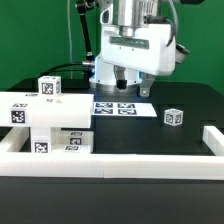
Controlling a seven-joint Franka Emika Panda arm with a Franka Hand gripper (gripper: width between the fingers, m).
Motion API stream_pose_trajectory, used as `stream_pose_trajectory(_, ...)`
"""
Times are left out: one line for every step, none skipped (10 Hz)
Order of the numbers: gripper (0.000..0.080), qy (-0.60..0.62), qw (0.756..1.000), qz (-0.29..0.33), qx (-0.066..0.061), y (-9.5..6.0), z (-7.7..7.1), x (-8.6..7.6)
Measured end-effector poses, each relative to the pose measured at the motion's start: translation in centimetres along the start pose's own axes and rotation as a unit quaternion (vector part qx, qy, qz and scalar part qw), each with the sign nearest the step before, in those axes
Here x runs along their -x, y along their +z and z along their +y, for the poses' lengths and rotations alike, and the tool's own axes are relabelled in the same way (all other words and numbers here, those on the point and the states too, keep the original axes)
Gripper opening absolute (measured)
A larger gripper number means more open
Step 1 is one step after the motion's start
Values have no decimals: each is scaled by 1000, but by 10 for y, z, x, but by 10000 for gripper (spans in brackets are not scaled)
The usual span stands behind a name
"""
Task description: Assemble chair
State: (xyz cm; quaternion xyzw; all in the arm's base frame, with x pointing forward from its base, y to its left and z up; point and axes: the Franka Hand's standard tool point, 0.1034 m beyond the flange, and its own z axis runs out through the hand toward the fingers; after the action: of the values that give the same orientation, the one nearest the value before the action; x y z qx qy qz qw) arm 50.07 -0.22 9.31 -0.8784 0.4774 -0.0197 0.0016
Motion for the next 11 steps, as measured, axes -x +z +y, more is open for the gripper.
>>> stream_pose_trajectory(649,1,1000,-6,-6,-1,2,-5)
stream_pose_trajectory(649,53,998,10,-18,-3,-2,-9)
stream_pose_trajectory(649,41,999,10,-17,-2,-2,-7)
stream_pose_trajectory(649,41,999,11,-16,-1,-1,-8)
stream_pose_trajectory(649,35,999,12,-15,-1,-2,-7)
stream_pose_trajectory(649,-30,999,19,-6,-1,-5,0)
stream_pose_trajectory(649,-62,998,16,-7,0,-8,9)
stream_pose_trajectory(649,-85,996,14,-7,0,-10,14)
stream_pose_trajectory(649,-90,996,13,-7,0,-12,17)
stream_pose_trajectory(649,-96,995,13,-7,1,-11,16)
stream_pose_trajectory(649,-96,995,13,-6,1,-11,16)
